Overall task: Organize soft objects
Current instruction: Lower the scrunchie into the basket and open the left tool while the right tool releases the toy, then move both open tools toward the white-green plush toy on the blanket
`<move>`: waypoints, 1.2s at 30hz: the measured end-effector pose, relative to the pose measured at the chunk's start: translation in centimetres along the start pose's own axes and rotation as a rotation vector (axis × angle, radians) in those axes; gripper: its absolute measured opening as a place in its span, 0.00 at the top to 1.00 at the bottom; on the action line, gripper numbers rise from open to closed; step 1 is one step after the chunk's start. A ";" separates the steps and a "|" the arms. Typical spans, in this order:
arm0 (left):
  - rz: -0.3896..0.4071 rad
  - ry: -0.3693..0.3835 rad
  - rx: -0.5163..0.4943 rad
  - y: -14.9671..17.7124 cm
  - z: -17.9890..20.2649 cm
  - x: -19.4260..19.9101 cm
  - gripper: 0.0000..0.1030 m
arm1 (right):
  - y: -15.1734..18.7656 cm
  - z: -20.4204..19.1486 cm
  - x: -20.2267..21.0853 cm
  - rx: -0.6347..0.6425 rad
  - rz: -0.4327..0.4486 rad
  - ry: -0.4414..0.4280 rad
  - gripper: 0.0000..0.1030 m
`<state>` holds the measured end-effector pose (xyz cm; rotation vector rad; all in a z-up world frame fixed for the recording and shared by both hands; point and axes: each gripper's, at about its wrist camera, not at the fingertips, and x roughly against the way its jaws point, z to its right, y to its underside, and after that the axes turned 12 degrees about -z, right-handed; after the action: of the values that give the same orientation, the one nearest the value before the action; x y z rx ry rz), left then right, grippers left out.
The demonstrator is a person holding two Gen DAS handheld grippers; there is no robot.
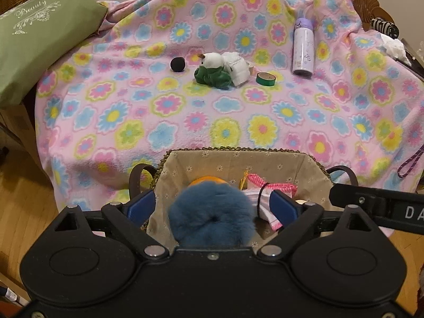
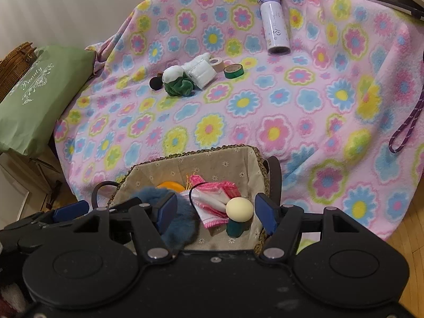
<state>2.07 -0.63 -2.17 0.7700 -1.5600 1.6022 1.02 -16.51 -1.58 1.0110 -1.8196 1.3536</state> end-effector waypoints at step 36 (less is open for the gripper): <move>0.055 -0.081 -0.023 -4.6 -1.3 -0.4 0.13 | -4.5 -0.7 -1.2 0.182 0.115 0.097 0.16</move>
<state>6.21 0.44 -0.10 0.7943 -1.6674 1.6079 5.53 -16.39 -0.36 0.9257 -1.7291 1.6339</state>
